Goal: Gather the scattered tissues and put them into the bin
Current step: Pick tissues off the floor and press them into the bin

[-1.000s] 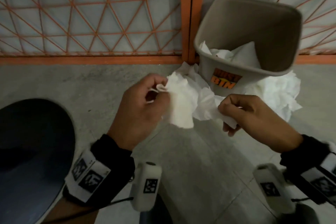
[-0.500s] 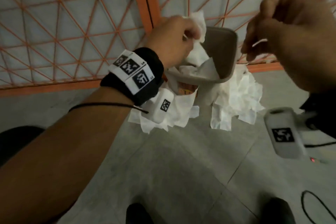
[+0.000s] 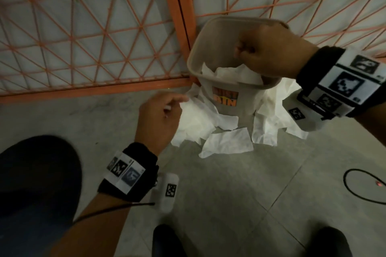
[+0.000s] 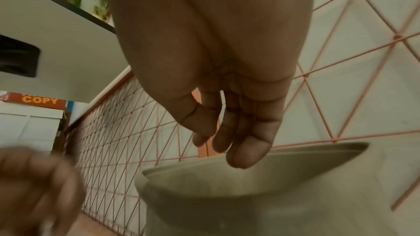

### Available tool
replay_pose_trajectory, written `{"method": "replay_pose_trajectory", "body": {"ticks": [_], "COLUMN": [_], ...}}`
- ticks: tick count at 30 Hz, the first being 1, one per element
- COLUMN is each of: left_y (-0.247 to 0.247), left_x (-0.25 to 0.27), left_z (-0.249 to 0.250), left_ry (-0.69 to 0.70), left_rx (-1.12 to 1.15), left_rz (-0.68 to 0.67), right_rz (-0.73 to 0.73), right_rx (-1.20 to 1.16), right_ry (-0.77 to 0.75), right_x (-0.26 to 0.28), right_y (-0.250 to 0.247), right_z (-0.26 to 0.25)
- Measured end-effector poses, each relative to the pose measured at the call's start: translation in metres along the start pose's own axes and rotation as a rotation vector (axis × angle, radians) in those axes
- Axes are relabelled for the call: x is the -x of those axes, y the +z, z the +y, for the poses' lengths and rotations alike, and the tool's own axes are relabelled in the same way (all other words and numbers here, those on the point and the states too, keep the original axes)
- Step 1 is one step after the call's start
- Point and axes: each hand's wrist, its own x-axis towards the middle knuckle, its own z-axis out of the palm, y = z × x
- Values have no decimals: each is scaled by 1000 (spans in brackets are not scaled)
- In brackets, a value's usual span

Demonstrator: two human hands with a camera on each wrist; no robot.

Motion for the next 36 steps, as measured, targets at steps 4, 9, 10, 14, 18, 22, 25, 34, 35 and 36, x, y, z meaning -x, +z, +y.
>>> {"method": "replay_pose_trajectory", "body": {"ticks": [4,9,10,14,18,22,25,34,35,36], "left_y": [35,69,73,81,83,77,67,34,30,25], "left_x": [40,39,32,3,-10,-5,1,14,15,15], "left_z": [-58,-84,-86,-97,-113,-121,-113,-65,-57,-49], "left_ry": [-157,-225,-222,-308,-448,-489,-479,-312,-299,-282], "left_rx": [-89,-263,-317,-522,-604,-546,-522,-184,-162,-135], "left_rz": [-224,-329,-324,-343,-456,-441,-405,-301,-331,-366], "right_rz": [325,290,231,-133,-450,-590,-504,-421,-438,-454], "right_rx": [-134,-211,-218,-203,-12,98,151,-60,-106,-157], "right_ry": [-152,-355,-377,-279,-241,-204,-209,-54,13,77], "right_x": [27,91,100,113,113,117,118,125,127,129], "right_y": [4,53,70,144,207,240,254,242,235,226], "right_z": [-13,-36,-37,-27,-16,-2,7,20,21,23]}}
